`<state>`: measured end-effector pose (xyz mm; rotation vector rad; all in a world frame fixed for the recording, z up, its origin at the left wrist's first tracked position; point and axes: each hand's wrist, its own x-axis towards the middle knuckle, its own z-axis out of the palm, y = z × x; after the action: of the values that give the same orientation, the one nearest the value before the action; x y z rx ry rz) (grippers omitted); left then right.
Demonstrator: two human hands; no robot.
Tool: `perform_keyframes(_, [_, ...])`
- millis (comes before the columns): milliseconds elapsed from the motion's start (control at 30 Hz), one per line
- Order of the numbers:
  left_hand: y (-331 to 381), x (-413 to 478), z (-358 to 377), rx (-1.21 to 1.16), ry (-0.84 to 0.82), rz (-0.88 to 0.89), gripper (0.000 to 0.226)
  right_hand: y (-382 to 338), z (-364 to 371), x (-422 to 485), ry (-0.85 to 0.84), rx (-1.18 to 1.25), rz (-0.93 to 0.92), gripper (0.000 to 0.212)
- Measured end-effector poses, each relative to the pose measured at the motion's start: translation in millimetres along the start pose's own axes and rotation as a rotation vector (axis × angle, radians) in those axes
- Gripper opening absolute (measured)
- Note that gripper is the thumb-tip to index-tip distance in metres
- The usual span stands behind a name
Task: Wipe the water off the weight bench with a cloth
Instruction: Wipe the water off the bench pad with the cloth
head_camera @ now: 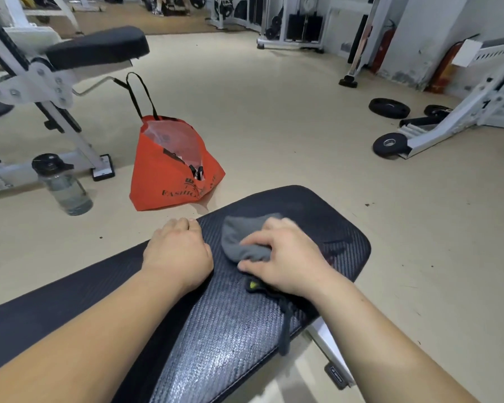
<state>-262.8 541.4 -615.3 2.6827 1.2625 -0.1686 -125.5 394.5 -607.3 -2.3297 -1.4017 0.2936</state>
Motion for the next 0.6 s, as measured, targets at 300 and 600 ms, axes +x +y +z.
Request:
perform_keyframes(300, [13.9,-59.5,5.6,-0.195,0.1,0.319,0.051,62.8,-18.7,-14.6,0.335,-0.183,0.574,0.035])
perform_keyframes(600, [22.8,-103.7,10.0,-0.303,0.197,0.379,0.038,44.1,-8.1,-41.8,0.173,-0.069,0.124,0.045])
